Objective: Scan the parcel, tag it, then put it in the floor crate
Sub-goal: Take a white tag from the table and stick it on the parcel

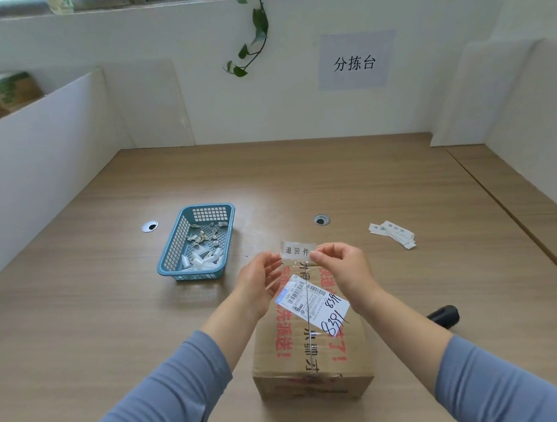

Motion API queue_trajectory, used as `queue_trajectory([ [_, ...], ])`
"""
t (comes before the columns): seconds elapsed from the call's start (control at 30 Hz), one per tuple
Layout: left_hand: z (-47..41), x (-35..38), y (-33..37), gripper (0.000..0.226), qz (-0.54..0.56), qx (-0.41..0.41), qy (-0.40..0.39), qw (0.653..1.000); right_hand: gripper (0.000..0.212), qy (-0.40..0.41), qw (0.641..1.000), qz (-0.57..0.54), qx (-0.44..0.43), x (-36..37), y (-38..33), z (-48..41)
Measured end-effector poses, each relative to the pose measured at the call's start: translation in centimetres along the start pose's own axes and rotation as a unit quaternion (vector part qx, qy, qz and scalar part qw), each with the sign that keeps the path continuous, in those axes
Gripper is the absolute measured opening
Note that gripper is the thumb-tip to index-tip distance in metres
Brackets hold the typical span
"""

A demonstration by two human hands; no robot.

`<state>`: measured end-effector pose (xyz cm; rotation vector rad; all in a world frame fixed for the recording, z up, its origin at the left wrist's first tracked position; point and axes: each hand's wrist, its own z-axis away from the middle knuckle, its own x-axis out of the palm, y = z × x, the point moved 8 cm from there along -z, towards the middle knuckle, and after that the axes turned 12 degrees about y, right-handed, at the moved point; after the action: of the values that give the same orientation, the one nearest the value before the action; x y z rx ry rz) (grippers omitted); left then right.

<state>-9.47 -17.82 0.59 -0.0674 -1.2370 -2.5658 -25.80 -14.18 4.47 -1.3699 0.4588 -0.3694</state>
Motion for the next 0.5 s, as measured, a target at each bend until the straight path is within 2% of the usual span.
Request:
queue_trajectory([
  [0.17, -0.5, -1.2, 0.2, 0.016, -0.030, 0.036, 0.028, 0.999, 0.009, -0.002, 1.000, -0.014, 0.007, -0.1, -0.2, 0.1],
  [0.3, -0.6, -1.2, 1.2, 0.023, -0.031, 0.099, -0.015, 0.994, 0.008, -0.001, 1.000, -0.011, 0.009, -0.4, -0.2, -0.1],
  [0.43, -0.1, -0.6, 2.4, 0.017, -0.054, 0.161, -0.048, 0.984, 0.009, -0.001, 1.000, -0.013, 0.009, -0.4, -0.1, -0.2],
  [0.5, 0.3, -0.3, 2.8, 0.024, -0.073, 0.182, -0.072, 0.978, 0.009, -0.005, 1.000, -0.015, 0.012, -0.2, -0.1, -0.2],
])
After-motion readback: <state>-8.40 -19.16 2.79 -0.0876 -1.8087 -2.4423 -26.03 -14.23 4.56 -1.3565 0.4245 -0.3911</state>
